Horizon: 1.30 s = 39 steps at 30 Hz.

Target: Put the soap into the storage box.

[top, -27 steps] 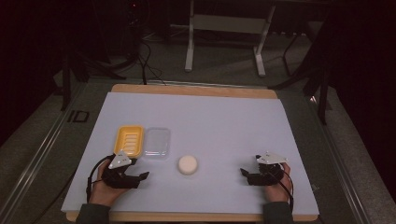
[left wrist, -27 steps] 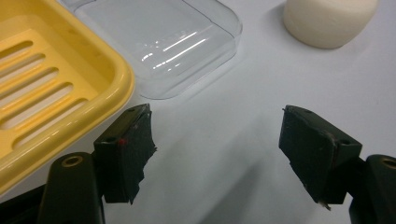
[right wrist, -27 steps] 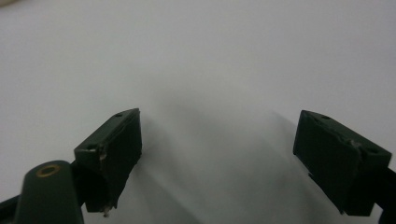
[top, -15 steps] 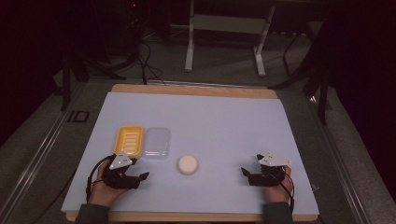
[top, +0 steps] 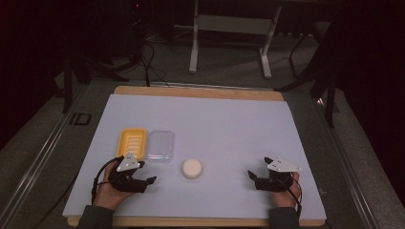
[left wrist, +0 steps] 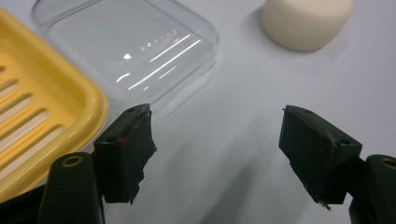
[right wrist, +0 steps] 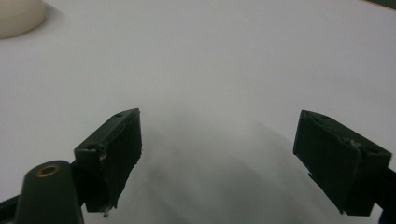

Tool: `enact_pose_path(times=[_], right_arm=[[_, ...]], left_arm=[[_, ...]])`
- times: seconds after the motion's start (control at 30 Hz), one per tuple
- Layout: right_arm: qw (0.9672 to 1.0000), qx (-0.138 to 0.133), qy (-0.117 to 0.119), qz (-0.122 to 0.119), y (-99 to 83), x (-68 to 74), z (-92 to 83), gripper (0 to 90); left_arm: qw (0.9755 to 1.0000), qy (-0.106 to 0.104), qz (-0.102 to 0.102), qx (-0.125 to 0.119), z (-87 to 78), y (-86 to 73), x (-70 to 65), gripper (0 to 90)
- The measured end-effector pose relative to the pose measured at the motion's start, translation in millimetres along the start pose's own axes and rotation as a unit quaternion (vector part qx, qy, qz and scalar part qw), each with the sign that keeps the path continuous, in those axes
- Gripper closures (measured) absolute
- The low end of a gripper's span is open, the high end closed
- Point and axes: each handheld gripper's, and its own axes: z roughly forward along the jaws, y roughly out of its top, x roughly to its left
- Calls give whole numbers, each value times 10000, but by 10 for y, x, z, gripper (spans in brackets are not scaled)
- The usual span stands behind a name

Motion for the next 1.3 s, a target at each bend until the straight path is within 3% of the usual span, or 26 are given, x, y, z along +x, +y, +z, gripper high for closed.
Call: enact_pose_path(times=[0.27,0.47,0.93,1.1,1.2,1.3], right_arm=[[10000,-25,1,-42,-2,1,-5,152],[10000,-48,-12,-21,-4,4,-10,152],[9999,-107,-17,-15,-8,4,-21,152],[10000,-96,-7,-17,-8,3,-20,152],[10000,-92,11,-29,-7,3,-18,152],[10000,-87,15,-27,-7,3,-17,152]], left_arm=[[9995,-90,269,151,61,103,-22,268],[9991,-172,348,169,99,141,-47,269],[9960,-343,757,318,122,313,-100,300],[9934,-394,993,426,134,408,-120,300],[9900,-465,1219,543,152,489,-108,300],[9887,-491,1296,566,153,526,-98,300]])
